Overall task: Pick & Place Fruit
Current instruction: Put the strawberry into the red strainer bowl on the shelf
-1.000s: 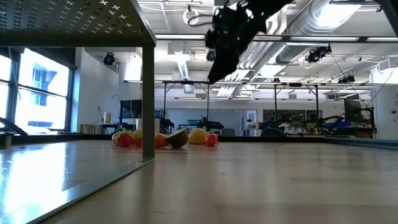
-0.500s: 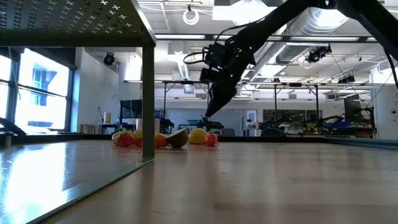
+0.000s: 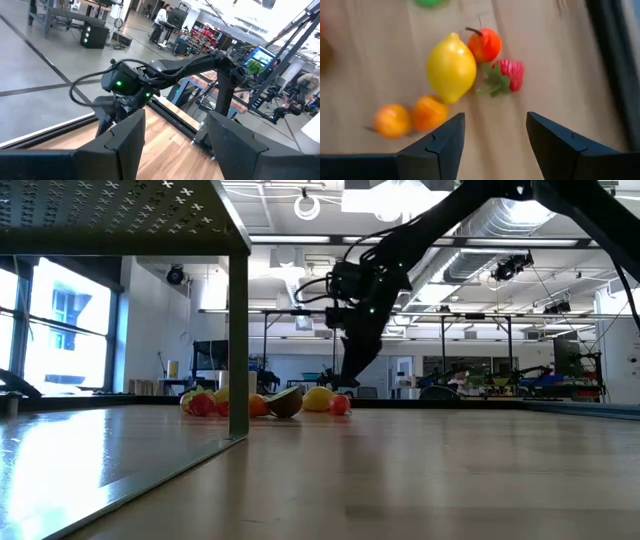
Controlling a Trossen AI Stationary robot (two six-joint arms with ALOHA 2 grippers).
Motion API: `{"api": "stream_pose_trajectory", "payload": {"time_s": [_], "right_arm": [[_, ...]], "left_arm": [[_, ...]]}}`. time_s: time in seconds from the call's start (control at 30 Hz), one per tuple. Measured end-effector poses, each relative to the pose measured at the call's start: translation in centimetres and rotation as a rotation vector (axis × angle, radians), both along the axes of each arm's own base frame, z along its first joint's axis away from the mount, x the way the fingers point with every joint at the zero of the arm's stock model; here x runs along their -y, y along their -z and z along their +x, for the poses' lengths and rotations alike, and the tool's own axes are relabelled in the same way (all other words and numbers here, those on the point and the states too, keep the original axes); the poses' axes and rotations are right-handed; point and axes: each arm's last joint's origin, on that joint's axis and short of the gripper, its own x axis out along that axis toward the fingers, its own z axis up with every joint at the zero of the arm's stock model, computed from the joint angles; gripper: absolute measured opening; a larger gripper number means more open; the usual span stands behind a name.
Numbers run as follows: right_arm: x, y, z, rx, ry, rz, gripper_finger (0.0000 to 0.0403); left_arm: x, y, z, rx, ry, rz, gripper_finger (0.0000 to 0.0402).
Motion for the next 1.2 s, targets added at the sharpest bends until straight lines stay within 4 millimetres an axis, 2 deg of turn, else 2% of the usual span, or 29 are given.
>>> {"api": "stream_pose_trajectory", "payload": {"time_s": [0.1,0.17,0.33,0.47,0.63,0.97,1.2], "right_arm": [[0.4,0.0,-0.4,0.067,0.172,0.217,0.0203],[0.6,-0.2,-0.3,0.101,0.286,0.291,0.0203],[0.8,-0.4,0.2,0.158,0.528,0.391,0.0203],[0.7,0.5,0.3,0.122,0.64,0.409,0.0203],[0.7,1.3,0.5,0.101,0.72,0.432,0.0196],[0.2,2.4,1.2,0.088,0.795,0.412,0.0152],[-0.1,3.4,1.7,0.077,0.836,0.414,0.0154]], "left_arm": [[0.0,0.0,0.0,0.0,0.001,0.0,0.0207],[0.0,0.0,0.0,0.0,0.001,0.0,0.0207],[0.0,0.0,0.1,-0.002,0.0,0.0,0.0207],[0.1,0.0,0.1,-0.001,0.015,-0.001,0.0207],[0.1,0.0,0.1,0.011,0.052,-0.023,0.0207],[0.1,0.0,0.1,0.01,0.053,-0.023,0.0207],[0.1,0.1,0.1,0.004,0.053,-0.023,0.0207]]}}
